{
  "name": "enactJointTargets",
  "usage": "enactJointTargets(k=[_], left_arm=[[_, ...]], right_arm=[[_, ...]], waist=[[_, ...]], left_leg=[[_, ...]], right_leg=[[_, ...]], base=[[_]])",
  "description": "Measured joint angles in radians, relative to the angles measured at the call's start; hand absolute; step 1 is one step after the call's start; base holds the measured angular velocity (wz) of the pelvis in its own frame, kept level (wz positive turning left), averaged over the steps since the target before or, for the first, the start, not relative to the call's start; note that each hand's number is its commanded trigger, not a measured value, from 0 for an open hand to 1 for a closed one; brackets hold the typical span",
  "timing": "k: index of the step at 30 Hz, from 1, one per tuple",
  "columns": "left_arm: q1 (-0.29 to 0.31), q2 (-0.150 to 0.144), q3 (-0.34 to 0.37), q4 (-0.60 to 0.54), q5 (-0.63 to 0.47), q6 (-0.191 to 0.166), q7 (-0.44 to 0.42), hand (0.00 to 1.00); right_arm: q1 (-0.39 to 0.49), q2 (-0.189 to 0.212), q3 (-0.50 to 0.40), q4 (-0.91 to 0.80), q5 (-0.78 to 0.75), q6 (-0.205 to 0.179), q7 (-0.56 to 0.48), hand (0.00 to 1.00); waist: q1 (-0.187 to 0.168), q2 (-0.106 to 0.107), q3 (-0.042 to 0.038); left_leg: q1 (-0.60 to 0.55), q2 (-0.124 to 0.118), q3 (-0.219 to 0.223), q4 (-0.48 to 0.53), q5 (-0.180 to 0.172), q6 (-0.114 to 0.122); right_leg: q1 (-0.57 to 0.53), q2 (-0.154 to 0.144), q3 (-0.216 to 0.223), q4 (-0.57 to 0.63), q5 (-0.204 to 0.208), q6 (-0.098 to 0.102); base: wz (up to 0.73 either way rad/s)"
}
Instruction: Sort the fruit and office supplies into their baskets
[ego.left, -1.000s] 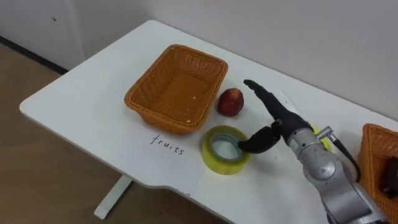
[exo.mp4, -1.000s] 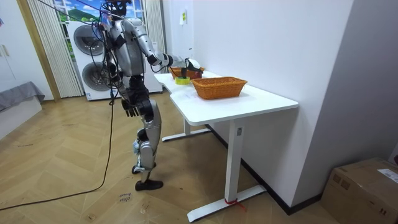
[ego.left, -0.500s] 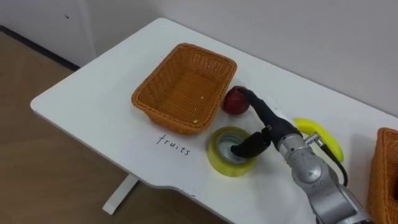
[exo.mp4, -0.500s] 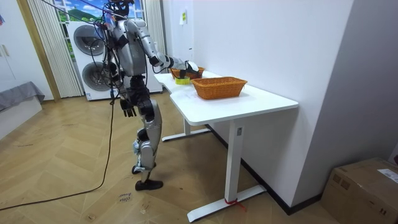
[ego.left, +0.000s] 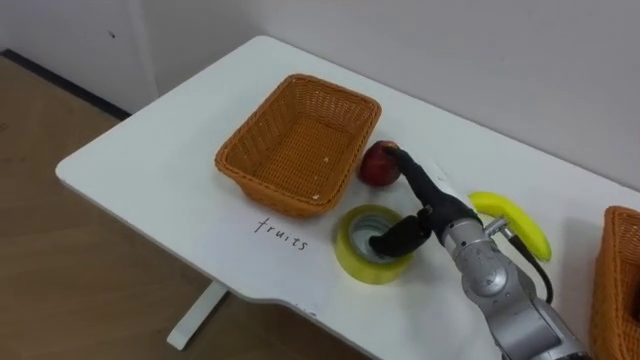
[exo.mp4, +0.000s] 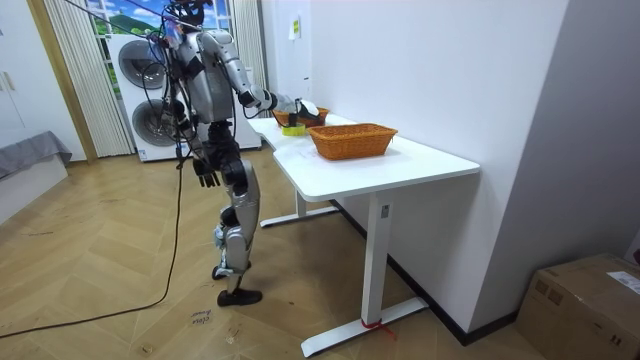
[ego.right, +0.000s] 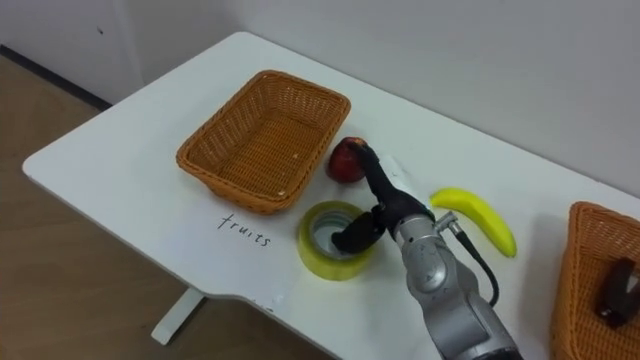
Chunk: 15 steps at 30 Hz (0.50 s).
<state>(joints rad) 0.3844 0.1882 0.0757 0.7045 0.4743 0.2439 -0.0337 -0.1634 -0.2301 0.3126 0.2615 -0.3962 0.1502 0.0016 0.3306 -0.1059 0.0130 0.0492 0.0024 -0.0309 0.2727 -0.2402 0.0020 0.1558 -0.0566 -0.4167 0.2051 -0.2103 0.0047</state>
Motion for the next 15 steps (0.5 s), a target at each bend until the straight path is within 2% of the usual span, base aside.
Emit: enactJointTargets(k=[4, 15], left_arm=[[-0.001, -0.001, 0.000, 0.000, 0.000, 0.013, 0.002, 0.00], [0.001, -0.001, 0.000, 0.000, 0.000, 0.019, 0.002, 0.00]], right_arm=[[0.000, 0.000, 0.004, 0.001, -0.001, 0.013, 0.002, 0.00], [0.000, -0.001, 0.014, 0.001, -0.002, 0.027, 0.011, 0.00]], waist=[[0.000, -0.009, -0.0062], [-0.008, -0.009, -0.0065]], left_leg=[[-0.001, 0.000, -0.001, 0.002, 0.000, 0.000], [0.000, 0.000, -0.005, 0.003, 0.000, 0.000]], right_leg=[[0.000, 0.000, -0.003, 0.000, 0.000, 0.000], [0.003, -0.001, -0.005, 0.001, 0.000, 0.000]], base=[[0.00], [0.00]])
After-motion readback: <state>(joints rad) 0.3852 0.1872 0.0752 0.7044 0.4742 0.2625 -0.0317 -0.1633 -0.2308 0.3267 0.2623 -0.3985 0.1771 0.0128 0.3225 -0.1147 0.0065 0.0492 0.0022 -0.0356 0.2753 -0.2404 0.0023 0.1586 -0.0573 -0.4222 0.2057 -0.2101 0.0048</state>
